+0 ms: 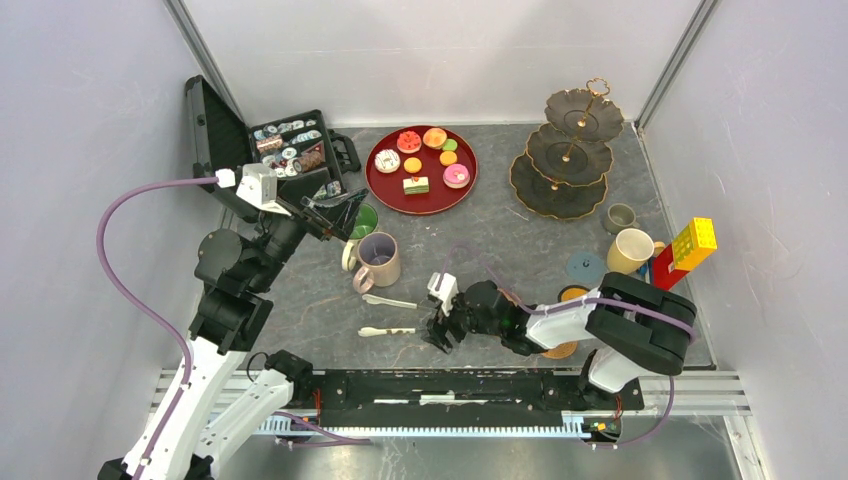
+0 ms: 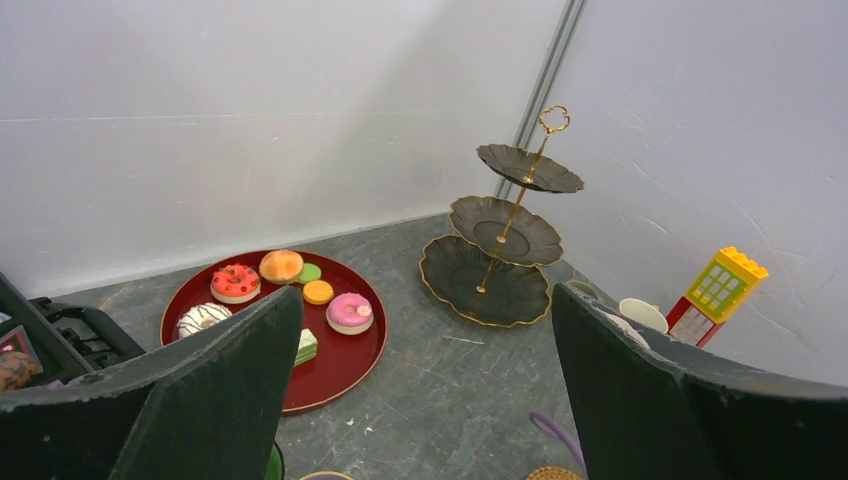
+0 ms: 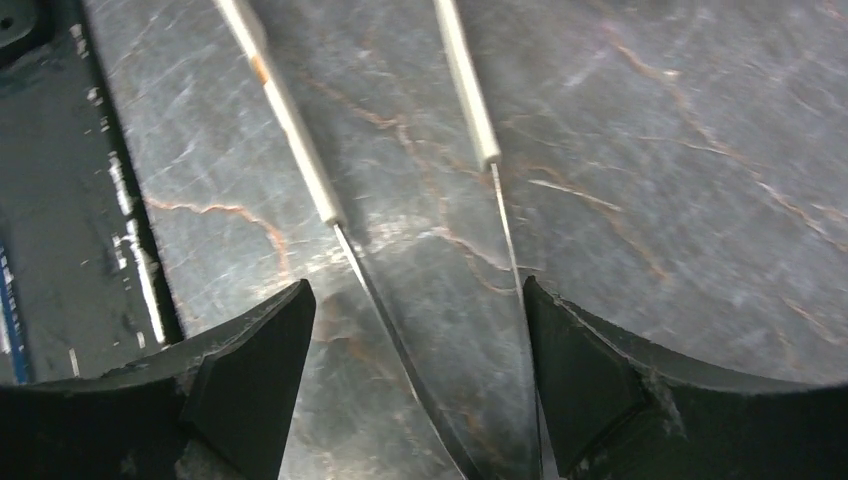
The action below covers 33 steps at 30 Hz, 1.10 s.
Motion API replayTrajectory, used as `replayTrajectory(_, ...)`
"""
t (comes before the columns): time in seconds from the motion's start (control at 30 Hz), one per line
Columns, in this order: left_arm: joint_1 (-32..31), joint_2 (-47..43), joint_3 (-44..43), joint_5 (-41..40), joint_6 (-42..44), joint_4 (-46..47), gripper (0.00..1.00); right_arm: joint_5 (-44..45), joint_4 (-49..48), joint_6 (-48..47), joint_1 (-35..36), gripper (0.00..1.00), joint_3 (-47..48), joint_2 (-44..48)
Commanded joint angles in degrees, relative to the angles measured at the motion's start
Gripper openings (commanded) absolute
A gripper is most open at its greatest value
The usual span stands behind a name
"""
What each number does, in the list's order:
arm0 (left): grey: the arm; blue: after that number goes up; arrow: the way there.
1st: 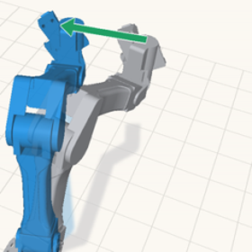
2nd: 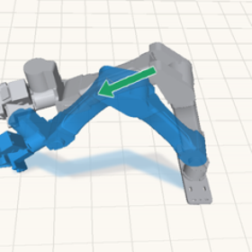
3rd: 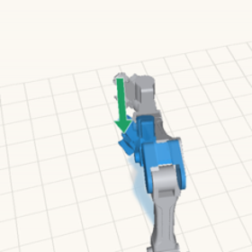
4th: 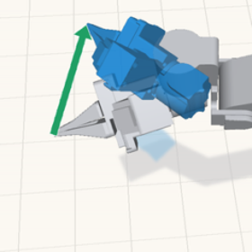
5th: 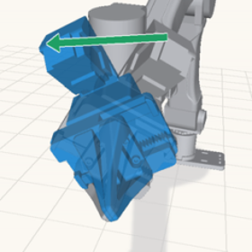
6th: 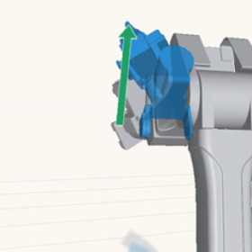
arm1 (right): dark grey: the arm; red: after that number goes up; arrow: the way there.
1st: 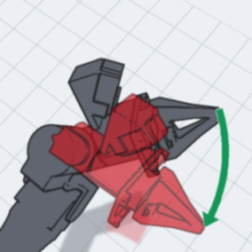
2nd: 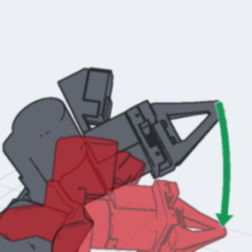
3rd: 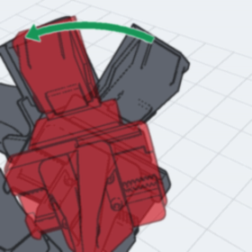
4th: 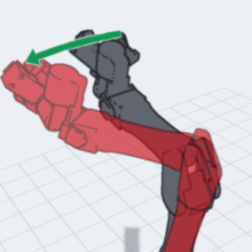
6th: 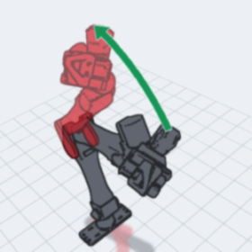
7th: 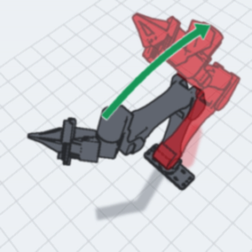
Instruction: Serve the afternoon tea
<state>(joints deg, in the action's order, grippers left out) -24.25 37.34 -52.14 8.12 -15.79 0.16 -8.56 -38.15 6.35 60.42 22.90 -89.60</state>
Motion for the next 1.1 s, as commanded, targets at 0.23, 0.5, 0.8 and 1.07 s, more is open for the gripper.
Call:
replayTrajectory(0.23,-0.61,0.09,-0.88,0.85,-0.88,2.47,1.00,4.94,-9.01,-9.79,3.21,0.98,1.23,-4.89)
replayTrajectory(0.5,-0.62,-0.21,-0.95,0.77,-0.82,2.47,1.00,-6.42,-11.10,-15.36,3.19,0.98,4.64,-11.71)
replayTrajectory(0.8,-0.67,-0.55,-0.99,0.67,-0.82,2.47,1.00,-6.13,-12.97,-15.15,3.04,0.87,3.65,-13.65)
replayTrajectory(1.07,-0.71,-0.31,-0.77,0.25,-0.73,2.47,1.00,-5.48,-11.75,-13.59,2.73,0.75,3.57,-13.17)
